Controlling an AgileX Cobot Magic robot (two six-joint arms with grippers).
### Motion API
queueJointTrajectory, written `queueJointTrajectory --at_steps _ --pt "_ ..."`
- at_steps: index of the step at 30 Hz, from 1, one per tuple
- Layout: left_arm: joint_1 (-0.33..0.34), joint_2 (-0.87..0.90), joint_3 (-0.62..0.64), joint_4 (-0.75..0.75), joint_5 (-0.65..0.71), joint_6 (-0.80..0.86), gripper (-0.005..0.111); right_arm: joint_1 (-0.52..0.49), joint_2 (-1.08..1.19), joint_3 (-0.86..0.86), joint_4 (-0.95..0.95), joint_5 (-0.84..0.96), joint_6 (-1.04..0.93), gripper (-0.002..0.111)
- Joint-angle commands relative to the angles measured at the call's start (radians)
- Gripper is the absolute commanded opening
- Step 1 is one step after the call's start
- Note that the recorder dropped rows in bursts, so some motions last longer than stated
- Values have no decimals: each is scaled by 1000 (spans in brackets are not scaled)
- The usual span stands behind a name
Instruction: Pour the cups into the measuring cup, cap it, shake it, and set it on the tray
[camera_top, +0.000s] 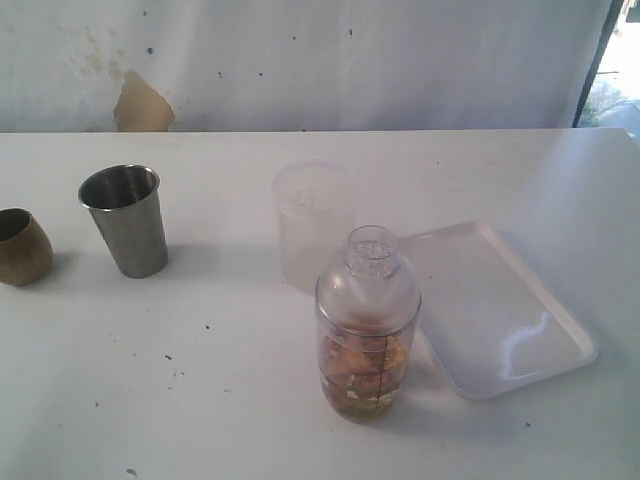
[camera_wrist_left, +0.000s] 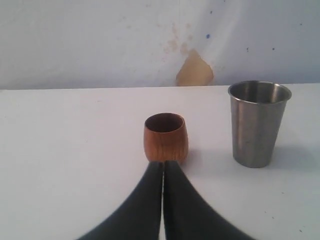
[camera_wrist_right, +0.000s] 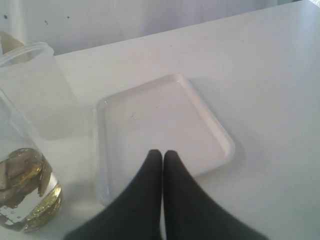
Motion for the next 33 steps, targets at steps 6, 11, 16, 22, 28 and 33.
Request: queueJointTrajectory --at_steps 6,11,16,22,28,33 --pt "3 -4 5 3 -5 15 1 -8 -5 4 -6 -2 0 0" --pt "3 -4 5 3 -27 17 1 -8 -5 4 -6 -2 0 0" --pt "7 -4 5 3 -27 17 1 -8 -5 4 -6 -2 0 0" --pt "8 -4 5 3 -29 17 1 -8 -5 4 -6 -2 0 0" --pt "8 -4 5 3 -28 17 1 -8 -5 4 -6 -14 -34 0" --pt "8 -4 5 3 -28 17 1 -8 -5 4 -6 -296 -34 0"
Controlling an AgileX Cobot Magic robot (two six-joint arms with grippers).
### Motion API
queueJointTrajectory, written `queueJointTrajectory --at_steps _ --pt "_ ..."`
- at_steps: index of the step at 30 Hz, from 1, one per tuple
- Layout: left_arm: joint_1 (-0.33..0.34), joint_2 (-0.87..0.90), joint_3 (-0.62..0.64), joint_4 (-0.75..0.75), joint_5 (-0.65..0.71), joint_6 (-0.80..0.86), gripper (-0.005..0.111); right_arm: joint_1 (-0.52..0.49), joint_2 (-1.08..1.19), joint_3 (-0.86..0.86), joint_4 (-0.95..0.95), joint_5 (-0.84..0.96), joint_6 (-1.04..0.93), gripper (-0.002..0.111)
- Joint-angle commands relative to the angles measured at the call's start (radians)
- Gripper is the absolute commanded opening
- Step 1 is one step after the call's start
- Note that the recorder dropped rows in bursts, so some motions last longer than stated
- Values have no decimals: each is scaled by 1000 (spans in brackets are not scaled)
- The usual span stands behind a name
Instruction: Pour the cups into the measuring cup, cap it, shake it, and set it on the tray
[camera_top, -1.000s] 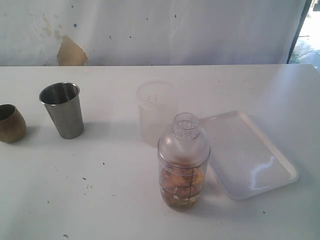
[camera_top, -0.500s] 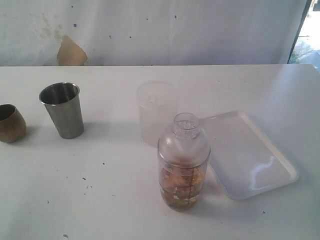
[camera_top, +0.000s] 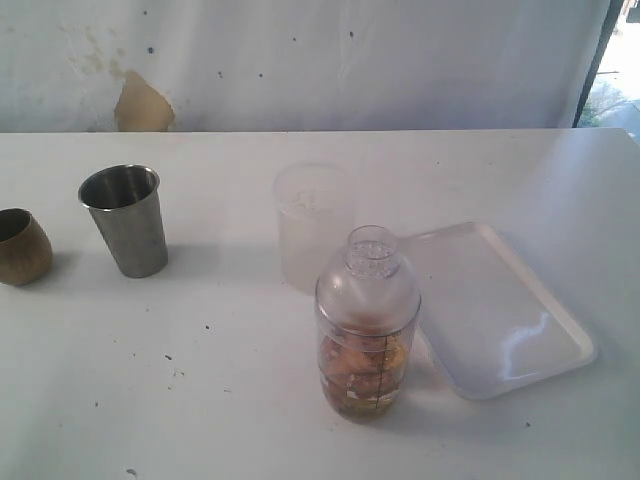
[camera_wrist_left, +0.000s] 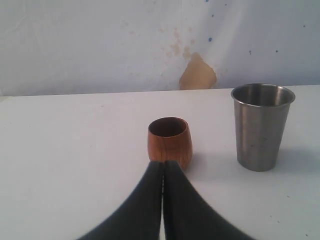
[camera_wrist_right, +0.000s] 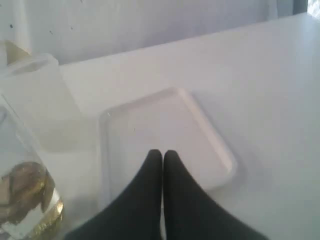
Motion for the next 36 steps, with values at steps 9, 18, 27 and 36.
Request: queueJointTrajectory --at_steps 9,18,27,36 --pt "-1 -4 5 3 -14 0 1 -8 -5 4 -14 -546 10 2" --pt "-1 -4 5 3 -14 0 1 -8 -5 4 -69 -607 108 99" --pt "-1 -4 5 3 -14 0 1 -8 122 4 -648 -783 552 104" --pt "-1 -4 5 3 -14 0 1 -8 727 4 -847 -1119 503 104"
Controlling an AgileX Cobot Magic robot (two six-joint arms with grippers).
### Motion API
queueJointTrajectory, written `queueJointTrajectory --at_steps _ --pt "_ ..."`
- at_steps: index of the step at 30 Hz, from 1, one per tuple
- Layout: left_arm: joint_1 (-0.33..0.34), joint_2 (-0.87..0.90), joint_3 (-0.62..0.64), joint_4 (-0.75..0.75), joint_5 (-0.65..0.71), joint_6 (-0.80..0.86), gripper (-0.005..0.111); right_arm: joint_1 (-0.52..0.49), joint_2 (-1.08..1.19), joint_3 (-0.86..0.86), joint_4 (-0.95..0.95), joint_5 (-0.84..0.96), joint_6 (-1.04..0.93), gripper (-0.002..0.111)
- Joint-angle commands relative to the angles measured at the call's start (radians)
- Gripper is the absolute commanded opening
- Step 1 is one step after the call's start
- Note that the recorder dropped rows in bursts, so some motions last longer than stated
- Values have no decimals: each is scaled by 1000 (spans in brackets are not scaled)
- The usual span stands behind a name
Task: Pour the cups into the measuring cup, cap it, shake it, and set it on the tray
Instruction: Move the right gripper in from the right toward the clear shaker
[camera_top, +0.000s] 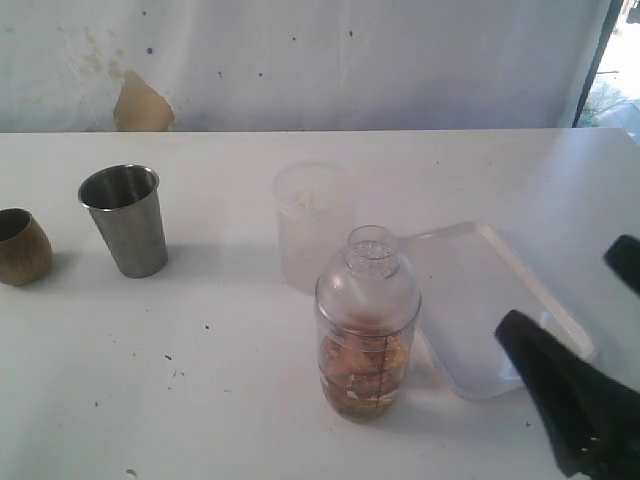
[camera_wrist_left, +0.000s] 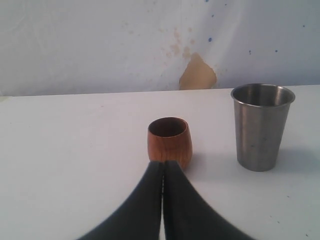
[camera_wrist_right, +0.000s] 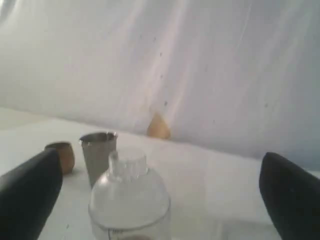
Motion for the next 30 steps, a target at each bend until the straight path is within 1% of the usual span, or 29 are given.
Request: queueJointTrajectory --at_steps 1,3,8,11,16,20,26,30 --pt "-1 -4 5 3 -14 0 1 -8 299 2 -39 -177 -80 104" --pt "-1 -4 5 3 -14 0 1 -8 439 2 -45 -276 -178 104" --pt "-1 -4 5 3 -14 0 1 -8 746 -12 -52 -400 -360 104" --pt "-1 -4 5 3 -14 0 1 -8 893 -31 -80 -495 -449 104" --pt "-1 -4 5 3 -14 0 1 -8 1079 -89 -84 -495 -540 104" --pt "-1 -4 5 3 -14 0 1 -3 1181 -151 -88 -495 -547 104" --pt "-1 -4 5 3 -14 0 1 75 1274 -229 -112 -495 -632 104" --pt "-1 -4 5 3 -14 0 1 118 1327 -282 -52 -495 -648 104"
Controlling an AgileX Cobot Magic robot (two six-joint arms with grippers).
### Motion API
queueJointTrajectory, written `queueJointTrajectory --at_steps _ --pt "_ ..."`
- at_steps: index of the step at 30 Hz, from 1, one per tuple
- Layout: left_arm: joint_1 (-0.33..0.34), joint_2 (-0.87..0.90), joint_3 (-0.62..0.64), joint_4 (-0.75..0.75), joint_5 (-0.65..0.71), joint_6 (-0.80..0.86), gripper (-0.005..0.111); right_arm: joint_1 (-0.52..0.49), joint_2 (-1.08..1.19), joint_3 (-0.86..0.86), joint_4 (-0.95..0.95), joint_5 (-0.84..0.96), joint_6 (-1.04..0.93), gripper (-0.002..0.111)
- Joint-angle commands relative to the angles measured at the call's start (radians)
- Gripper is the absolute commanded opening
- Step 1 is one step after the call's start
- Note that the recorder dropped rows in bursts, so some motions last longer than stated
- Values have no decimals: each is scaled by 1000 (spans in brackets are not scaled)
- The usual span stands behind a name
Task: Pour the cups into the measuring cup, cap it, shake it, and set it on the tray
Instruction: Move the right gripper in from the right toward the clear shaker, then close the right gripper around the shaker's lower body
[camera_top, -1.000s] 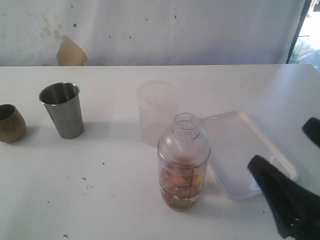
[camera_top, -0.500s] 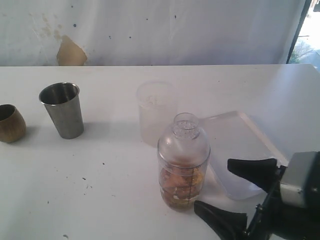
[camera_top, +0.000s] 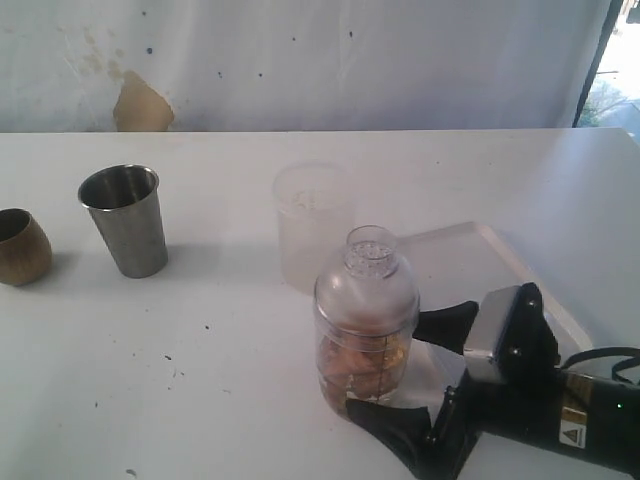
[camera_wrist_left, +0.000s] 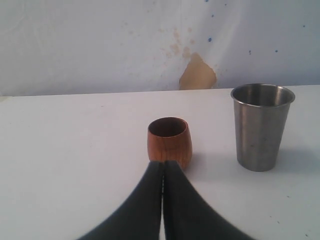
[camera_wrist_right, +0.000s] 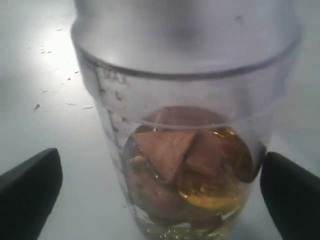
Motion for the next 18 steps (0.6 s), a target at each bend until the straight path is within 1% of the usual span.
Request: queueJointTrajectory --at_steps 1,7,14,18 --pt "-1 -4 5 3 -14 0 1 39 53 -55 51 -16 -27 104" --pt "-1 -4 5 3 -14 0 1 67 104 -118 62 -16 -24 104" --pt "-1 -4 5 3 -14 0 1 125 173 -203 77 -16 -23 104" --pt "-1 -4 5 3 -14 0 1 127 193 -227 106 -16 -17 104"
